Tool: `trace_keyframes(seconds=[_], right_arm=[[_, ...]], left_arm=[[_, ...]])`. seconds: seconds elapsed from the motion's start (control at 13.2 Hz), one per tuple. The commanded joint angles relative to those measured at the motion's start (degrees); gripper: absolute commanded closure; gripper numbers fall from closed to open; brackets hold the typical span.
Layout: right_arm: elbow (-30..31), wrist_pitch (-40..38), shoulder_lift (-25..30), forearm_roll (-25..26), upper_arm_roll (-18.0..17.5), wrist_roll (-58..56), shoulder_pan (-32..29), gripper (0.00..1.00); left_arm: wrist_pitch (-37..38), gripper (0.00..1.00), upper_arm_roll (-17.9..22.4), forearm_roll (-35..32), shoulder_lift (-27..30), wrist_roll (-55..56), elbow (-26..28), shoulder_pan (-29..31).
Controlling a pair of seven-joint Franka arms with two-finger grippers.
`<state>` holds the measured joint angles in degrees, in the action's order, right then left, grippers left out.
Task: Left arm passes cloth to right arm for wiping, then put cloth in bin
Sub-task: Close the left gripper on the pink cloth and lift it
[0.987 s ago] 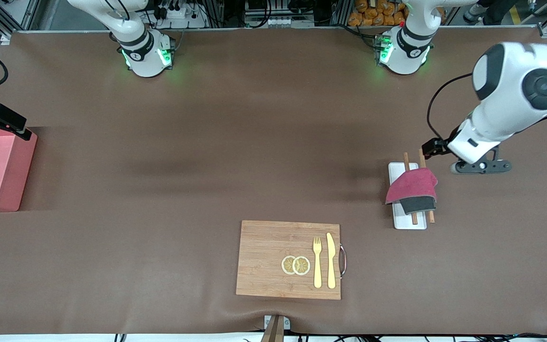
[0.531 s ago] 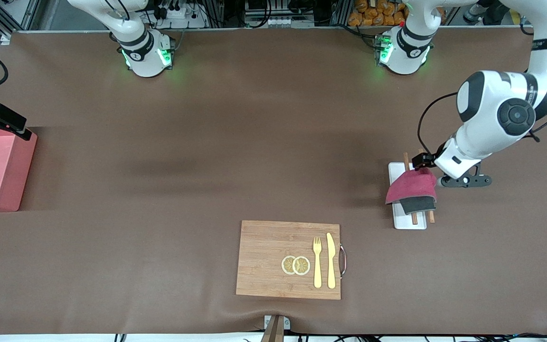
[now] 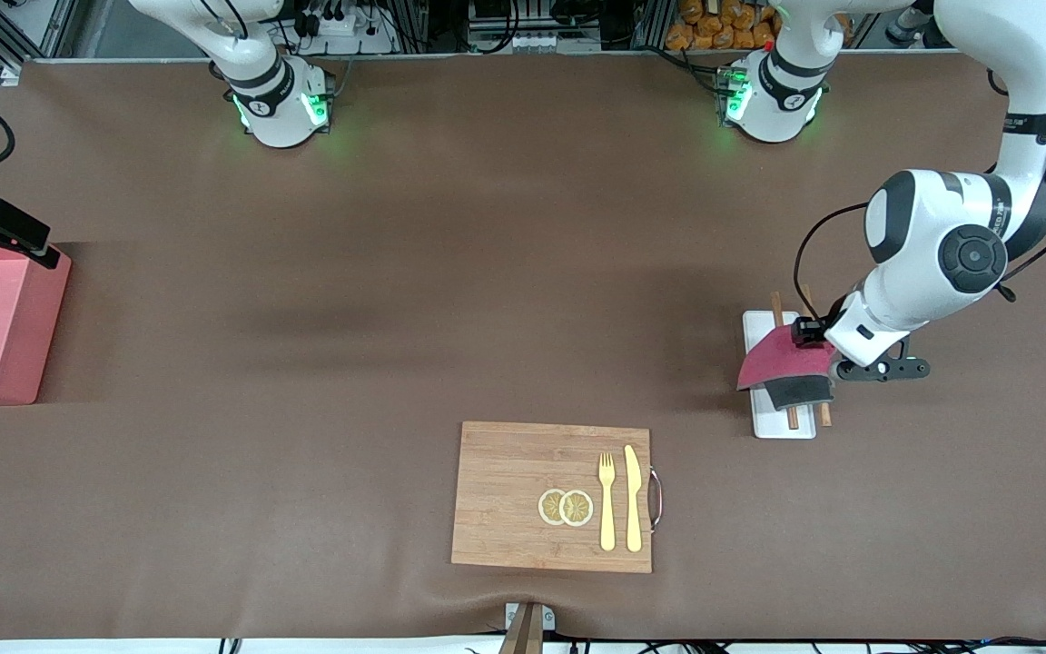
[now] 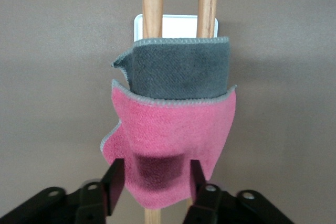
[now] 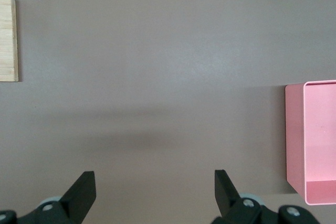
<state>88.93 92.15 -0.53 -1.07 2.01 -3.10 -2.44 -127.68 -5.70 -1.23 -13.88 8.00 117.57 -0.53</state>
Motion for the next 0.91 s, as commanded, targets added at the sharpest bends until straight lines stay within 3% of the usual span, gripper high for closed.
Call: trace_keyframes(seconds=[0.0,0.46,0.83], right_arm=[[-0.9,-0.7,-0.4,0.1,-0.6,-0.3,-1.2,0.00],[-0.9,-0.7,-0.4,0.1,-0.5,-0.3,-1.2,0.00],[-0.9,-1.1,-0.5,0.1,-0.5,-0.3,-1.2,0.00]], left_arm=[[-0.1,0.56,-0.1,-1.2,-0.9,0.5,-0.9,0.2],[-0.1,0.98,-0.1,-1.2,-0.9,0.7,-0.9,0.4],[0.5,1.00,-0.5,-1.2,-0.1,0.9,-1.5,1.0]])
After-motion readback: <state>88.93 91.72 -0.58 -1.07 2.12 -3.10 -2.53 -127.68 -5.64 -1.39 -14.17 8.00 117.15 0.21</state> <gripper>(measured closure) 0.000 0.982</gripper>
